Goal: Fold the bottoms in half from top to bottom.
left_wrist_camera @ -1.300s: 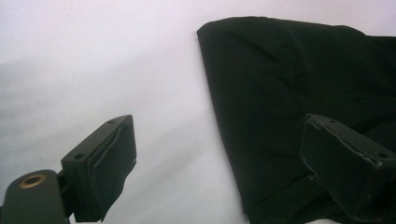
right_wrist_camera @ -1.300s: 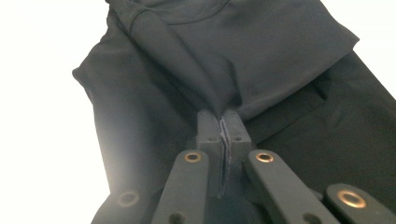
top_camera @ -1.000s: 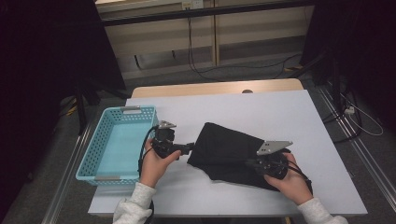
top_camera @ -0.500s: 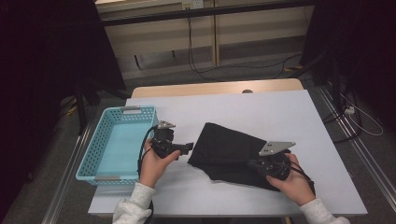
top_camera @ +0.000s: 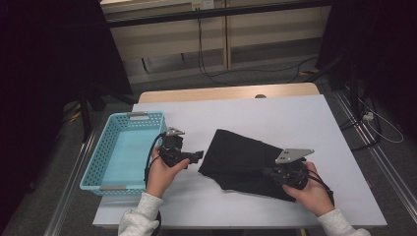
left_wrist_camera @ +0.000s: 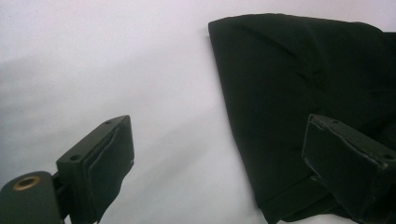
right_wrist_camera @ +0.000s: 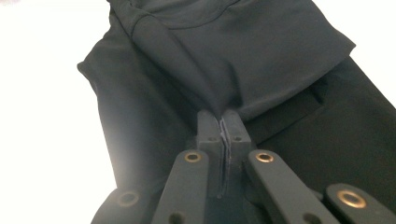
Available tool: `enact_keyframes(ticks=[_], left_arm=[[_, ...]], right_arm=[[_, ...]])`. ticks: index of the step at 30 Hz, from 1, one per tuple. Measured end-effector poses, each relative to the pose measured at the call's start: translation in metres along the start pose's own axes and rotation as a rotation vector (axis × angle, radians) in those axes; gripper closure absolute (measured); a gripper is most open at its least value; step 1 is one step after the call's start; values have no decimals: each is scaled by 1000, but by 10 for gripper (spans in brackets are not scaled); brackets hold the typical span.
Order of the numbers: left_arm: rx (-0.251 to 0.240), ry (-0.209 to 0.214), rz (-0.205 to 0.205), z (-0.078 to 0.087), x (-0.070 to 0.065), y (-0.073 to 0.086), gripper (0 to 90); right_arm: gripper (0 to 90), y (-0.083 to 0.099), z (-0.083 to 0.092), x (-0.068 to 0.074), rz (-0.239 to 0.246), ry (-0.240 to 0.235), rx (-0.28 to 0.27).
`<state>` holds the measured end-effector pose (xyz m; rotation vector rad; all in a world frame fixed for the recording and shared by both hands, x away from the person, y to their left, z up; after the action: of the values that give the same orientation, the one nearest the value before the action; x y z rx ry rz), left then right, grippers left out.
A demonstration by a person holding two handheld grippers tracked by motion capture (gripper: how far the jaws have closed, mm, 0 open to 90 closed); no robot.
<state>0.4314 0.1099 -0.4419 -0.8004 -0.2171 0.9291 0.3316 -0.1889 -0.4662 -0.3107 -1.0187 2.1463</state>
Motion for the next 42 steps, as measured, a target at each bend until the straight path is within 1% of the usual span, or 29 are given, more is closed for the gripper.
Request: enact_keyframes(ticks=[3, 7, 20, 22, 27, 29, 32, 42], left_arm=[[13, 10, -2, 0, 0, 0, 91], [12, 11, -2, 0, -1, 0, 91], [12, 6, -3, 0, 0, 0, 91], [7, 0, -2, 0, 1, 0, 91], [7, 1, -3, 0, 0, 0, 92], [2, 1, 4, 0, 0, 0, 92], [-1, -1, 4, 0, 1, 0, 91], [7, 3, -6, 0, -1, 0, 91]], right_arm=[[893, 2, 1, -1, -9, -5, 3], [894, 3, 2, -1, -7, -4, 5], [893, 6, 5, -3, -9, -5, 6], [893, 7, 6, -3, -9, -3, 2], [893, 8, 8, -3, -6, -1, 4], [893, 9, 9, -4, -3, -1, 3], [894, 11, 11, -5, -5, 1, 3], [893, 14, 17, -6, -7, 4, -4]])
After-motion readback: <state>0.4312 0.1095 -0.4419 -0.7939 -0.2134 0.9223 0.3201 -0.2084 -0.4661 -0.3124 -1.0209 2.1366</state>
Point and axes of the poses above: each handheld gripper's, and its own axes: z roughly backward along the jaws, y roughly out of its underside, x roughly to its left, the point moved 5 cm from there along -z, roughly forward along the jaws
